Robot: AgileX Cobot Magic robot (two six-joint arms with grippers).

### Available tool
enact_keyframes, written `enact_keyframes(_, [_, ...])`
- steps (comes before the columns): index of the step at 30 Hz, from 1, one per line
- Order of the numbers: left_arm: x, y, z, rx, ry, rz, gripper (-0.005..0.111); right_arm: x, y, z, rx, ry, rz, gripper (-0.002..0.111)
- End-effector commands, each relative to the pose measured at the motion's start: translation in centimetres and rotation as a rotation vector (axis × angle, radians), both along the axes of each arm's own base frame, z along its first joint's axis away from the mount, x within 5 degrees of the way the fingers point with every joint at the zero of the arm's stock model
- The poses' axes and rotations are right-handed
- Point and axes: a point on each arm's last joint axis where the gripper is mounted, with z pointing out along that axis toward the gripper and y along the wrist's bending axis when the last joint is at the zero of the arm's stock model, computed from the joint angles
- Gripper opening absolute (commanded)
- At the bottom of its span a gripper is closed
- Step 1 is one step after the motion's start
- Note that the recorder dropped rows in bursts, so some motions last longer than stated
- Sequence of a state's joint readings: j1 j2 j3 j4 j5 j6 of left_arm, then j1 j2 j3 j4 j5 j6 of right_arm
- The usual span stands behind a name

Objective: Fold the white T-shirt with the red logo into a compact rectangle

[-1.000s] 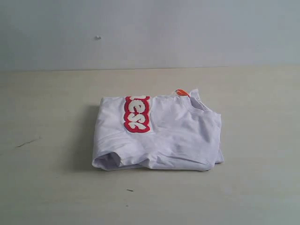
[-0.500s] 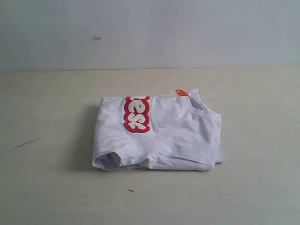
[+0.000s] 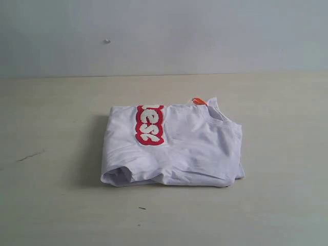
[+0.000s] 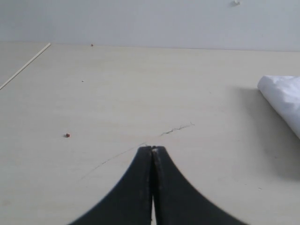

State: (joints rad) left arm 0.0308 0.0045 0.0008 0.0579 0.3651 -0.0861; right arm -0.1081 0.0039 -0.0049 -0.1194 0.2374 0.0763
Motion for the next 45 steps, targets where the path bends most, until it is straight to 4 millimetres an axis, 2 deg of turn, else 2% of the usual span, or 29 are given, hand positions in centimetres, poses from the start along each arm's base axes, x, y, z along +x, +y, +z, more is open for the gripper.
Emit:
enact_keyframes(1, [0.0,0.01,0.15,0.002,-0.017,0.003,0.0,-0.05,-0.03,-0.36,0.011,0.024,-0.008,0.0])
enact_keyframes(45, [0.0,0.01,0.15,0.002,-0.017,0.003,0.0,-0.11,-0.05,-0.63,0.025,0.053,-0.013,0.0])
